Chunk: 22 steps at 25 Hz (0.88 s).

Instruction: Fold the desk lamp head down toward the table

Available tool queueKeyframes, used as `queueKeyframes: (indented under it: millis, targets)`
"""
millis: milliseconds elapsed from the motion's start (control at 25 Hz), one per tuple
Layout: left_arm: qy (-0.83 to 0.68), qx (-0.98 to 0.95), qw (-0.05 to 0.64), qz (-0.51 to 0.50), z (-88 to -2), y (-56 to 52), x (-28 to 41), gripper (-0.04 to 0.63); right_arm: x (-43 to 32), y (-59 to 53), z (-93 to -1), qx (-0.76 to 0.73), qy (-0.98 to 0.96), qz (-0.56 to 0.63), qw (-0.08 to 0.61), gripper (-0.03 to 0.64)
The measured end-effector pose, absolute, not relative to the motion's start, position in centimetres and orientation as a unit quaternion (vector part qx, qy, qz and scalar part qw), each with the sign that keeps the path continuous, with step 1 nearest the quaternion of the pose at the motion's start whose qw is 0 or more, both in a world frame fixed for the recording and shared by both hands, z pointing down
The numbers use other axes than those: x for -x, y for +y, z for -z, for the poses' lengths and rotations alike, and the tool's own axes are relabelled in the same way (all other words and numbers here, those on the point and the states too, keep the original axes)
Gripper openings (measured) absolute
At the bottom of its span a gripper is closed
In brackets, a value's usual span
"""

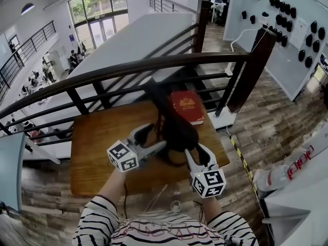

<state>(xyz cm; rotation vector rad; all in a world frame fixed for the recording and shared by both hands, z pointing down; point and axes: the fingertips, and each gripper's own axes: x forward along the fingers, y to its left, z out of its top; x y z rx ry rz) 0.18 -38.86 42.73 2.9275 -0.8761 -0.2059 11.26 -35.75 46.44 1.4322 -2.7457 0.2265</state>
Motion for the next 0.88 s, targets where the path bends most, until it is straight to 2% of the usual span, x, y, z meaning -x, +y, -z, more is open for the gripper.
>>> queueKeyframes:
  millis: [360, 600, 880]
  targets:
    - [-0.305, -0.950, 0.041, 0.060, -43.0, -36.1, 1.7, 0.337, -10.2, -32.8, -46.3, -0.475, -0.877, -0.078, 0.019, 0.160]
    - [-0.322, -0.945, 0.029, 0.046, -43.9, -33.0, 3.8, 0.207, -9.4, -29.6, -46.2, -0.491, -0.867, -0.078, 0.023, 0.160]
    - [-0.330, -0.943, 0.018, 0.039, -44.7, -29.6, 5.6, 0.122, -7.8, -25.6, -47.2, -0.507, -0.857, -0.087, 0.033, 0.160]
